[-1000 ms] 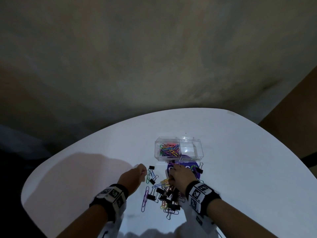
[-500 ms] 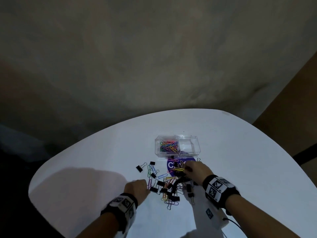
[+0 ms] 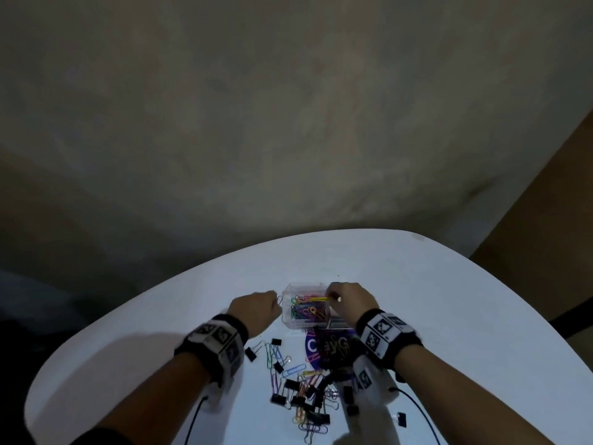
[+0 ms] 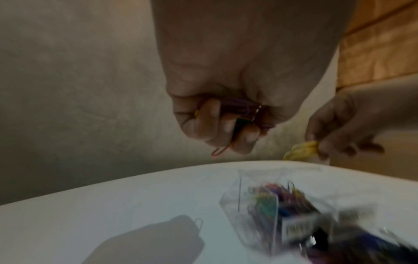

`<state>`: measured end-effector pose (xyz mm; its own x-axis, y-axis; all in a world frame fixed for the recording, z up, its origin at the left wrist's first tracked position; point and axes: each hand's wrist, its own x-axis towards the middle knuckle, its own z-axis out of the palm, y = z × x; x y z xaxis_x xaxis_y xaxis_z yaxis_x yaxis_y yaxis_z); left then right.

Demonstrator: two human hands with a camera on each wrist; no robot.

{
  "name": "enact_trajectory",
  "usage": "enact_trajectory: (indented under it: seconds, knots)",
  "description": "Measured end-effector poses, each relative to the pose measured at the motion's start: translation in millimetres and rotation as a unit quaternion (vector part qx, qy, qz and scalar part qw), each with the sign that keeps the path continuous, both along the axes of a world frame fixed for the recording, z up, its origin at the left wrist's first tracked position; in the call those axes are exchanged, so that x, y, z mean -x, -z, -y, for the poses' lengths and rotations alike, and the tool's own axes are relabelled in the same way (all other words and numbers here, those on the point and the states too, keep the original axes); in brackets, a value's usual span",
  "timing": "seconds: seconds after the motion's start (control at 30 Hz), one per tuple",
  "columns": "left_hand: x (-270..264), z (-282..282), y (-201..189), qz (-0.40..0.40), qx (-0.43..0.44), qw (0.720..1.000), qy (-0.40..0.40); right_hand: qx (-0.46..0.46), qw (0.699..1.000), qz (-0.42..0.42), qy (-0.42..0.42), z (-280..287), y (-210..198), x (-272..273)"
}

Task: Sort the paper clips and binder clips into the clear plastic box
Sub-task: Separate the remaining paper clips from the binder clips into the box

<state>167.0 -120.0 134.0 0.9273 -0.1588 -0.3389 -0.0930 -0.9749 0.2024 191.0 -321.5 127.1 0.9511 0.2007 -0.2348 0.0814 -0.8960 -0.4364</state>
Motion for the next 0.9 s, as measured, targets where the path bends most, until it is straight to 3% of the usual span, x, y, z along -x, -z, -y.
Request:
enact_trajectory:
  seconds: [0.13,0.23,0.43,0.63,0.8,0.9]
  knots:
    - [-41,16,-1,-0.033,0.014,0.999,0.012,0.032,0.998,-0.028,-0.041,-16,10,-11]
    - [-62,31,8,-0.058,0.035,0.998,-0.001,0.002,1.000,-0.016,-0.010,4,14,-3]
    - [-73,64,22,-0.103,0.203,0.973,0.018,0.018,0.997,-0.060,0.035,90,40,58]
    - [-67,54,23,-0.069,0.236,0.969,0.010,0.061,0.987,-0.128,0.075,124,64,98]
    - [-53,36,12,-0.044,0.228,0.973,0.010,0.065,0.980,-0.186,0.031,116,70,110]
    - [-35,20,14,0.000,0.267,0.963,-0.027,0.092,0.981,-0.173,0.002,103,78,112]
